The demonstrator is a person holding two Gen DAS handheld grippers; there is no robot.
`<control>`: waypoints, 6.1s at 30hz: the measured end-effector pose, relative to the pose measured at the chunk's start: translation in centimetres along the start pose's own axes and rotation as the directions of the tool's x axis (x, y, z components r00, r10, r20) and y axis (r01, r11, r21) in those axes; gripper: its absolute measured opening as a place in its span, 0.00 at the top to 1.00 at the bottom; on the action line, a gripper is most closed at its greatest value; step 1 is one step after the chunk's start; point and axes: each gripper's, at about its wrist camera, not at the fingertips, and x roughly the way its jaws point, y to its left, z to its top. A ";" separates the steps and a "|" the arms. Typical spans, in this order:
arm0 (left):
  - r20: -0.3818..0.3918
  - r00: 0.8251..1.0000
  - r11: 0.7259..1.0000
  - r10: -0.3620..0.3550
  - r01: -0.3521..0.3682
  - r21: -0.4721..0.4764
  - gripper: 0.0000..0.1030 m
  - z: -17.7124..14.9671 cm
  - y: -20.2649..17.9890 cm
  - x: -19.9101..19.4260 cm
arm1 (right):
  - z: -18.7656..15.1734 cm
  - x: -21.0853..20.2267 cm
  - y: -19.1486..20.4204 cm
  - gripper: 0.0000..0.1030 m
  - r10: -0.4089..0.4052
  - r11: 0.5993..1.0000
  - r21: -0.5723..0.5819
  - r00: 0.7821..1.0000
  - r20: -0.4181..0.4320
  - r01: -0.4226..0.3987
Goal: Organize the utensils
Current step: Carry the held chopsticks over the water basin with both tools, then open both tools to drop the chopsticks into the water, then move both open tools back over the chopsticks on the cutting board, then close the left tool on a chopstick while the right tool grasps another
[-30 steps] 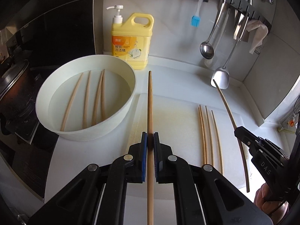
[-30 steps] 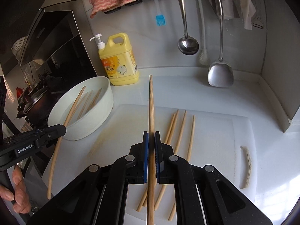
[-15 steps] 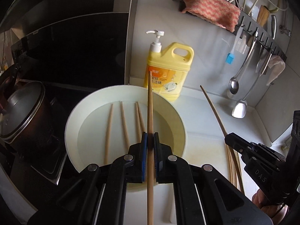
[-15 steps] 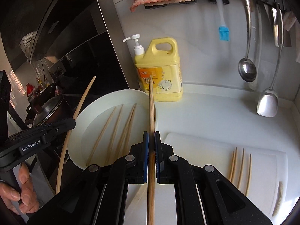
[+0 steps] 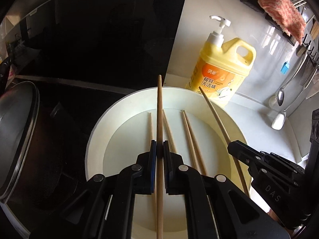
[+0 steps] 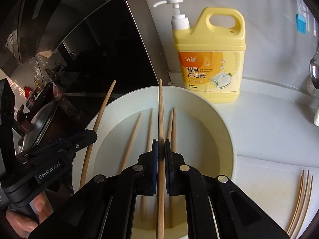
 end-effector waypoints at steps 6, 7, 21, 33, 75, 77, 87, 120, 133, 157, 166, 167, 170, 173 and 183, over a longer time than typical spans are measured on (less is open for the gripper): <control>-0.067 0.998 1.000 -0.023 0.024 0.015 0.93 0.0 0.7 3.3 | 0.2 3.4 0.6 0.94 -0.033 0.999 0.031 0.996 -0.077 0.036; -0.077 0.997 1.000 -0.024 0.026 0.017 0.93 -0.2 0.6 3.7 | 0.0 3.9 0.5 0.94 -0.037 0.998 0.043 0.995 -0.093 0.041; -0.205 0.979 0.999 0.014 -0.004 0.052 0.92 -0.8 0.5 8.0 | -0.7 6.3 0.1 0.94 -0.086 0.991 0.084 0.977 -0.195 0.104; -0.146 0.983 0.994 0.107 -0.104 0.029 0.31 -0.6 1.2 5.5 | -0.6 4.3 -0.5 0.87 -0.118 0.990 0.062 0.983 -0.140 0.127; -0.071 0.987 0.990 0.142 -0.139 0.037 0.07 -6.5 -6.0 -4.1 | -9.7 -9.9 -5.5 0.44 -0.145 0.986 0.082 0.988 -0.048 0.148; -0.070 0.988 0.990 0.137 -0.134 0.052 0.07 -6.9 -7.1 -4.3 | -10.8 -11.0 -6.6 0.44 -0.158 0.983 0.087 0.986 -0.051 0.162; -0.074 0.993 0.991 0.091 -0.083 0.109 0.07 -9.8 -13.5 -5.3 | -15.8 -17.2 -13.9 0.41 -0.241 0.956 0.164 0.970 -0.036 0.244; -0.047 0.991 0.967 0.125 -0.112 0.227 0.06 -15.8 -26.0 -2.2 | -20.4 -17.4 -26.1 0.39 -0.313 0.935 0.170 0.950 -0.017 0.311; -0.066 0.993 0.973 0.094 -0.077 0.217 0.06 -16.0 -26.3 0.4 | -19.5 -14.4 -25.8 0.39 -0.351 0.928 0.123 0.936 -0.017 0.351; -0.105 0.992 0.972 0.068 -0.042 0.230 0.06 -16.5 -29.0 4.9 | -20.4 -15.2 -29.0 0.40 -0.393 0.915 0.101 0.919 -0.004 0.391; -0.117 0.992 0.971 0.053 -0.023 0.238 0.06 -17.0 -30.1 6.2 | -20.5 -15.3 -29.1 0.40 -0.385 0.919 0.096 0.923 0.001 0.383; -0.119 0.992 0.971 0.048 -0.018 0.240 0.06 -17.1 -30.2 6.3 | -20.5 -15.3 -29.1 0.40 -0.385 0.919 0.096 0.923 0.002 0.383; -0.131 0.991 0.972 0.034 -0.002 0.236 0.05 -17.3 -30.2 6.6 | -20.5 -15.3 -29.1 0.40 -0.386 0.918 0.097 0.922 0.003 0.384; -0.114 0.991 0.963 0.063 -0.030 0.266 0.05 -17.4 -30.6 6.7 | -20.5 -15.2 -29.0 0.40 -0.389 0.917 0.098 0.921 0.003 0.387; -0.101 0.991 0.981 0.090 -0.071 0.183 0.05 -16.7 -28.1 6.8 | -19.6 -14.3 -28.5 0.40 -0.385 0.921 0.070 0.923 0.002 0.384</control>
